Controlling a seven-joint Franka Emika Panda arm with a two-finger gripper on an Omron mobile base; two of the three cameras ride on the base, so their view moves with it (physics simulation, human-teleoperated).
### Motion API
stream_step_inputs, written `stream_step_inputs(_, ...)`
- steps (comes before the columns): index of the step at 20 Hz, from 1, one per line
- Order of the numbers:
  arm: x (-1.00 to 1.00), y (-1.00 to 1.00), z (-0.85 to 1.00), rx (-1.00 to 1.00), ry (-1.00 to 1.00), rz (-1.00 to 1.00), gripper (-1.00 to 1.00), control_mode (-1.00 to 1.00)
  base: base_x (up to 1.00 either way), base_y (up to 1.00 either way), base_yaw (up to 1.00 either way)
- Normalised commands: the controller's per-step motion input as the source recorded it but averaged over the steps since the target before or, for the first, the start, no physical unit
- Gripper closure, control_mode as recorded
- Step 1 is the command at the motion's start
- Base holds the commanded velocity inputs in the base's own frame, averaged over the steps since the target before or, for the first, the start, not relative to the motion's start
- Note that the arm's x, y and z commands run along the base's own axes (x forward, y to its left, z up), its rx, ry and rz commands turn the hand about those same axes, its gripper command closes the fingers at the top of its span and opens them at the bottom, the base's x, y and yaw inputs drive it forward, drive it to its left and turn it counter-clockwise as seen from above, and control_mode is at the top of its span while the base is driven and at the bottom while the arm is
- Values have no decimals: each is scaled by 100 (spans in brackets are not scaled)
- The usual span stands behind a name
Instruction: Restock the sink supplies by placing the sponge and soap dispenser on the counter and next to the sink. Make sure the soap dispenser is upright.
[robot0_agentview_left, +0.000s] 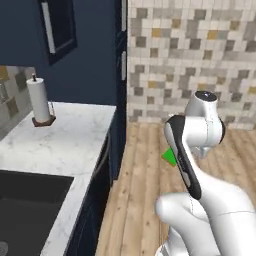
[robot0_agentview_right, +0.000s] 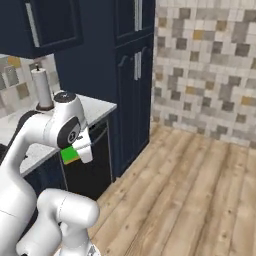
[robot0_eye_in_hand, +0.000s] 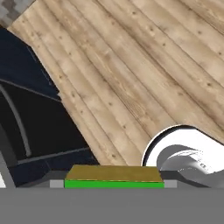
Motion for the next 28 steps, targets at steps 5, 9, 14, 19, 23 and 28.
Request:
stream_step_inputs(5,0,0,0,0,0,0,100,100,-36,-3,88)
stream_step_inputs(9,0,0,0,0,0,0,100,100,-40,-2,86)
stream_step_inputs(14,0,0,0,0,0,0,100,100,-18,49,83)
stream_step_inputs(19,0,0,0,0,0,0,100,100,-6,69,79)
stream_step_inputs(23,0,0,0,0,0,0,100,100,36,90,47)
stream_step_inputs(28,16,0,-7,0,3,3,100,-100,29,43,22)
